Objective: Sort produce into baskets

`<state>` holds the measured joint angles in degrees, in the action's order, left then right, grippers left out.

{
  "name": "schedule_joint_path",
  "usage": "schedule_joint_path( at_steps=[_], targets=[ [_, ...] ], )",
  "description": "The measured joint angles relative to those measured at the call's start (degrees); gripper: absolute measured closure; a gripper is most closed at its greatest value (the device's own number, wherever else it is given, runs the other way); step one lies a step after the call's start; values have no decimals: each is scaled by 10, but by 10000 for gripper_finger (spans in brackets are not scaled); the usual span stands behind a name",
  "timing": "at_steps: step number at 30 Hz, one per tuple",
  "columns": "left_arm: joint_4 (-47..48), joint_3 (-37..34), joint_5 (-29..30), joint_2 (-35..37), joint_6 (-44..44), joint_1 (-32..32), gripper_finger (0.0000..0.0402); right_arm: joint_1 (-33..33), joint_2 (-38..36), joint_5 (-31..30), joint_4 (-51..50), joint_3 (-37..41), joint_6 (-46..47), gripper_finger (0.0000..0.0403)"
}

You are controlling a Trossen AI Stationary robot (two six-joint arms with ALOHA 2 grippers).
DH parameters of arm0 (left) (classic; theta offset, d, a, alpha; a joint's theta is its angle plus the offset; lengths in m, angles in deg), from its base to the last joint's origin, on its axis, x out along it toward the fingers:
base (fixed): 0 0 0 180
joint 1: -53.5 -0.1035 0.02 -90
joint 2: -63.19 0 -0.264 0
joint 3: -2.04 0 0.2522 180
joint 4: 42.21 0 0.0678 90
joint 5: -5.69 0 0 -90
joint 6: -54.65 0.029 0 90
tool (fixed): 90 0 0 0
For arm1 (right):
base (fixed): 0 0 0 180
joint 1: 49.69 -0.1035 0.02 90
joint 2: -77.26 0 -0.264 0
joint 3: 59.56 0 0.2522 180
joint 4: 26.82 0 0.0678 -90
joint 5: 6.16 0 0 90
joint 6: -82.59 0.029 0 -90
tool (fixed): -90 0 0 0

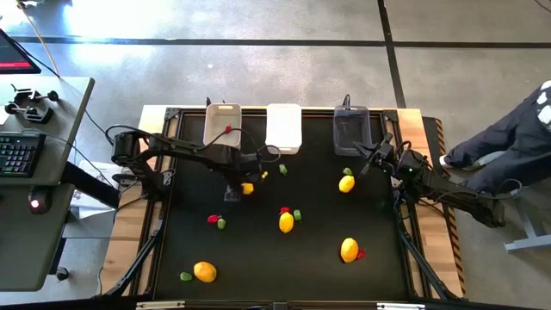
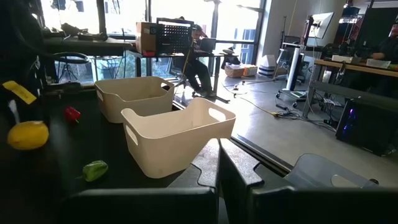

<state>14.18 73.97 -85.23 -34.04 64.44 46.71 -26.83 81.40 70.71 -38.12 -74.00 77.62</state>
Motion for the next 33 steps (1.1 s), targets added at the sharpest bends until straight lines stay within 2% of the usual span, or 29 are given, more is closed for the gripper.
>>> schedule_joint_path(
  at_steps=[8,17,23,27,33],
  targets=[
    [-68,0,-74,3,-73,0,259,0,0,0,0,0,0,402],
    [-265,0,-168,15,-146,0,260,0,0,0,0,0,0,402],
    [-354,0,-174,13,-172,0,261,0,0,0,0,0,0,402],
    [-405,0,-174,13,-158,-1,261,0,0,0,0,0,0,402],
    [-497,-39,-174,13,-152,-17,261,0,0,0,0,0,0,402]
  ],
)
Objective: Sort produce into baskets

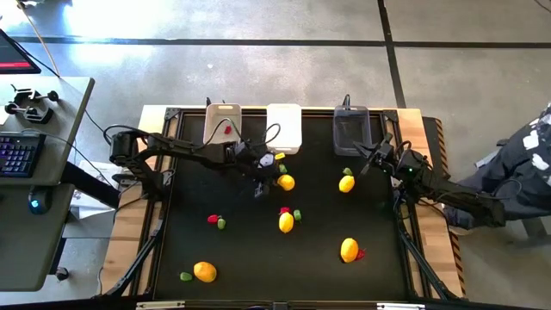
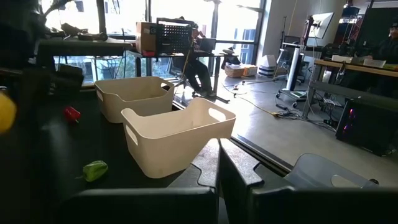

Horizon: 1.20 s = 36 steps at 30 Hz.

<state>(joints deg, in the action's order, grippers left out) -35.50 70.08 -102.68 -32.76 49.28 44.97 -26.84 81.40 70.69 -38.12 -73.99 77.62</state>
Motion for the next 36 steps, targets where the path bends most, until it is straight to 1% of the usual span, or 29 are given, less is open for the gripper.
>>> schedule_joint_path(
  at_steps=[4,8,10,12,14,17,21,27,31,33,36],
  targets=[
    [-97,-30,1,0,-4,-11,261,0,0,0,0,0,0,402],
    [-159,-44,1,0,-5,-16,261,0,0,0,0,0,0,402],
    [-172,-47,17,0,-5,-17,261,0,0,0,0,0,0,402],
    [-187,-47,49,0,-6,-17,261,0,0,0,1,0,3,402],
    [-209,-47,62,0,-9,-17,262,0,0,0,9,0,4,402],
    [-233,-47,62,0,-24,-21,262,0,0,0,26,0,5,402],
    [-231,-52,50,0,-37,-38,262,0,0,1,79,0,54,402],
    [-276,-76,51,-10,-52,-52,262,0,9,95,86,0,67,402],
    [-287,-76,46,-9,-68,-58,262,0,35,100,103,0,91,402],
    [-305,-76,34,-9,-72,-62,262,0,51,100,118,0,91,402],
    [-308,-76,31,-9,-77,-67,262,0,81,105,140,0,90,402]
  ],
)
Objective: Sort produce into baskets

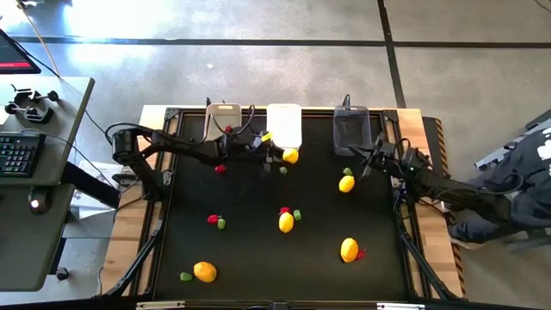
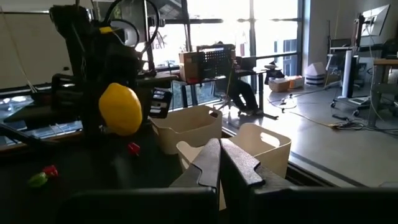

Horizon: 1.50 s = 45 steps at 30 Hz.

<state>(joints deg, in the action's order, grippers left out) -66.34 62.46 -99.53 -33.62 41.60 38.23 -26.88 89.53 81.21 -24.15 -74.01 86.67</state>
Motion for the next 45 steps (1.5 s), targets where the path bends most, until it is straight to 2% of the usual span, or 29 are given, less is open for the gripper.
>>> schedule_joint_path(
  at_steps=[7,18,22,25,30,36,45],
  targets=[
    [0,0,0,0,3,-6,262,0,82,4,73,0,2,386],
    [0,0,-2,0,12,-6,262,0,193,38,184,0,15,257],
    [0,0,-2,0,12,-6,262,-9,222,62,227,0,15,224],
    [1,0,-2,0,13,-6,262,-29,241,63,220,-17,3,206],
    [1,0,-2,0,15,-6,263,-63,287,59,217,-61,-29,184],
    [4,0,-8,0,23,-6,263,-84,367,22,194,-124,-70,169],
    [4,0,-28,0,22,-6,264,-84,476,55,194,-202,-64,166]
  ],
)
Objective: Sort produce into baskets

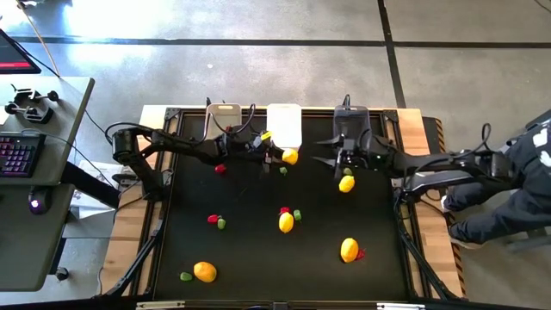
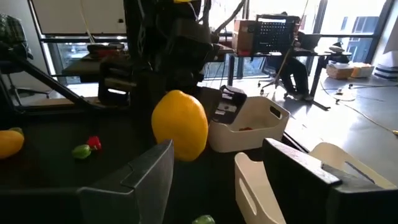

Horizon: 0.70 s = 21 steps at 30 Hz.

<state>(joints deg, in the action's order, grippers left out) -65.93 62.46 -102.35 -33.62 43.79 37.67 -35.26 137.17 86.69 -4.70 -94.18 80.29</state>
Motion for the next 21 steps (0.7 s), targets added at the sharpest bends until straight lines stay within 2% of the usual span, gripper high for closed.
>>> schedule_joint_path(
  at_steps=[5,13,21],
  targets=[
    [0,0,-1,0,0,0,264,0,45,9,-1,-21,35,166],
    [-1,0,-14,0,0,1,264,-3,113,22,12,-63,34,166],
    [4,0,-14,0,0,1,264,-43,150,23,17,-105,19,166]
  ],
)
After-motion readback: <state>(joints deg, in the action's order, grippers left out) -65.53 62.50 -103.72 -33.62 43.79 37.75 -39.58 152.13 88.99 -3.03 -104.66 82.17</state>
